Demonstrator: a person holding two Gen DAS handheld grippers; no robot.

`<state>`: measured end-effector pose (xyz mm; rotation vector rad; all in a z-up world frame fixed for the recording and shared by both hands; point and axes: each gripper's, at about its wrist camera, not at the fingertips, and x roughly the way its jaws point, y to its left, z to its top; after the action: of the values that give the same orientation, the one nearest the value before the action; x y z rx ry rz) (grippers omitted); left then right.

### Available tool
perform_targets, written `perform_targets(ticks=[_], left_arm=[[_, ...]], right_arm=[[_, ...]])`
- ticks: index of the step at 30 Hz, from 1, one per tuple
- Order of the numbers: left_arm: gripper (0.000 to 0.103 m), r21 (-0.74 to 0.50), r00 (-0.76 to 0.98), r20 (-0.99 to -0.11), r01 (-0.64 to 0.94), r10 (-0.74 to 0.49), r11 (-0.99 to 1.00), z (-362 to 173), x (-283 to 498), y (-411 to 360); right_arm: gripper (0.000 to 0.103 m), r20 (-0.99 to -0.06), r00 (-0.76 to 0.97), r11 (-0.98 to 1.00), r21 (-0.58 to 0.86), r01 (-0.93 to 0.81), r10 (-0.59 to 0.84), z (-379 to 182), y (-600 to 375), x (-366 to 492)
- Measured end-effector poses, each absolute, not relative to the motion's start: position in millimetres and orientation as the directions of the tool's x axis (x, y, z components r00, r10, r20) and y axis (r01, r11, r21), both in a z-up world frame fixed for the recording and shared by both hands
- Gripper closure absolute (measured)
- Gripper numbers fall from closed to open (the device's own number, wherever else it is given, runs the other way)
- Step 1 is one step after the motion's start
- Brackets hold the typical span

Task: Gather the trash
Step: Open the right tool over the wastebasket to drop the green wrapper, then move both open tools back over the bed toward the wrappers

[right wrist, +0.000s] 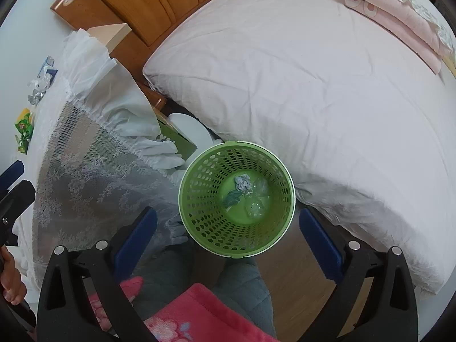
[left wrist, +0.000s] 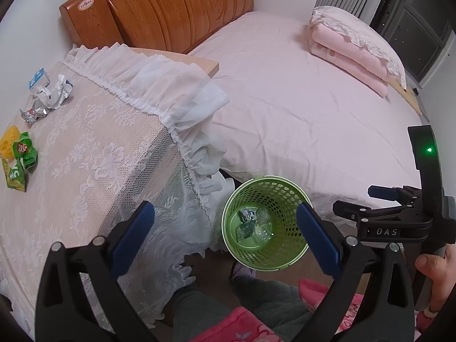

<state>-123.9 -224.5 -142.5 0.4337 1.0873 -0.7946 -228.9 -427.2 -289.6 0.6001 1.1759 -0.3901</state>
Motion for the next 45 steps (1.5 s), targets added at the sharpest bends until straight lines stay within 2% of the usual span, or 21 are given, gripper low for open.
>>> perform_targets(ticks=[10, 16, 25, 30, 36, 42, 45], left_arm=[[0.008, -0.063, 0.248, -0.904, 0.729, -0.349, 0.682, -140.7, -116.5, -214.3], [0.008, -0.053, 0.308, -0.890, 0.663, -0.336, 0.747, -124.9, -94.4, -184.6], [0.008, -0.025, 0.454, -0.851, 0.468, -0.264, 0.883, -97.3, -37.9, -92.0], [0.008, -0.067, 0.475, -0.851, 0.327, -0.225, 0.943, -96.2, -8.2, -32.1], [0.008, -0.088, 0.473, -0.867, 0.166, -0.157, 0.982, -104.8, 19.6, 18.2], [0.008, -0.121, 0.463, -0.875, 0.077, -0.143, 0.990, -112.0, 67.7, 44.8], [0.008, -0.181, 0.445, -0.881, -0.003, -0.161, 0.984, -118.1, 103.8, 52.0]], right_arm=[[0.004, -0.937, 0.349, 0.788, 0.229, 0.571, 0.019, -286.2, -421.9, -223.9], [0.004, -0.875, 0.483, 0.789, 0.325, 0.521, 0.041, -253.2, -412.8, -205.6], [0.002, -0.796, 0.602, 0.892, 0.316, 0.323, 0.064, -193.7, -356.7, -128.0], [0.002, -0.778, 0.619, 0.925, 0.306, 0.226, 0.106, -174.1, -317.3, -86.9], [0.002, -0.782, 0.604, 0.947, 0.292, 0.135, 0.155, -169.3, -271.6, -53.4], [0.002, -0.795, 0.581, 0.960, 0.268, 0.084, 0.171, -171.3, -242.2, -37.3], [0.002, -0.803, 0.572, 0.962, 0.261, 0.080, 0.170, -174.5, -235.3, -32.7]])
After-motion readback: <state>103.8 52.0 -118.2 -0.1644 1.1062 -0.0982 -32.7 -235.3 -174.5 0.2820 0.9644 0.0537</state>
